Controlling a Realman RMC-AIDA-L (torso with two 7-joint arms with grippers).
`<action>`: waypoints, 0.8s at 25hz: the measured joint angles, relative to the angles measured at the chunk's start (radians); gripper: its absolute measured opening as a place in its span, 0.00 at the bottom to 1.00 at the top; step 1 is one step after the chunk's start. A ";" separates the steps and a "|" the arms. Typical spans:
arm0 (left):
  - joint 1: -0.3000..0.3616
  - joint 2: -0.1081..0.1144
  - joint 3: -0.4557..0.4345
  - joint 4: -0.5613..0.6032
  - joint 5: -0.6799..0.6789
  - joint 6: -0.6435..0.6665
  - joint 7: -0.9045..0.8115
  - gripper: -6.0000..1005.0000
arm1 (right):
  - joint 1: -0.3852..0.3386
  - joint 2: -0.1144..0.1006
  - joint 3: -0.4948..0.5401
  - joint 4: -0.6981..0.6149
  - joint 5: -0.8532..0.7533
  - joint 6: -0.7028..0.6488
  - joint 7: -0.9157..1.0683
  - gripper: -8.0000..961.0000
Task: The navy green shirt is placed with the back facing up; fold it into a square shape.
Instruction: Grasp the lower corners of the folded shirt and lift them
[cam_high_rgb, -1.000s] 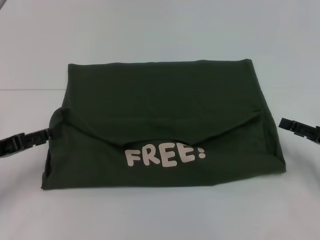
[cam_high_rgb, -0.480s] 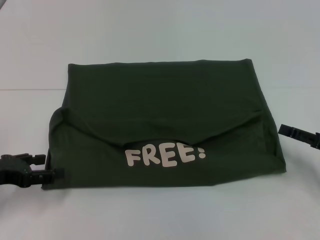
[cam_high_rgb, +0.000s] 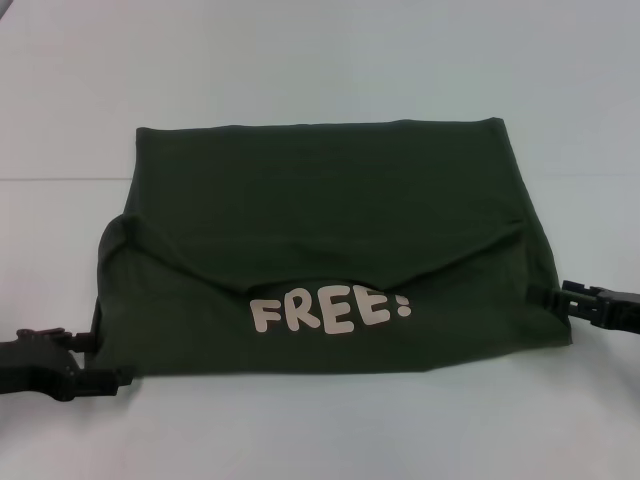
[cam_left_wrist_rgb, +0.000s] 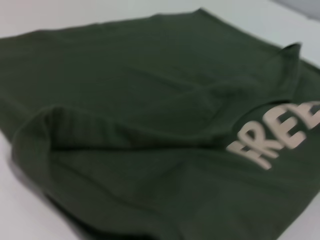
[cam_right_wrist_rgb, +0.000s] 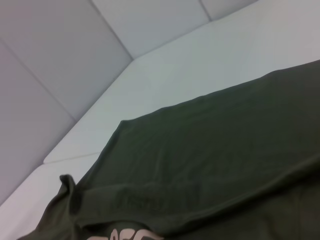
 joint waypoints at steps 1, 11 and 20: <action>-0.001 -0.007 0.002 0.001 0.009 -0.023 0.000 0.87 | 0.000 0.002 -0.002 0.000 0.000 0.000 -0.004 0.96; -0.010 -0.034 0.001 0.005 0.021 -0.086 0.013 0.87 | 0.001 0.005 -0.004 -0.005 -0.001 0.001 -0.006 0.96; -0.018 -0.035 0.025 -0.010 0.022 -0.066 0.011 0.86 | 0.002 0.005 -0.004 -0.005 -0.001 0.001 -0.006 0.96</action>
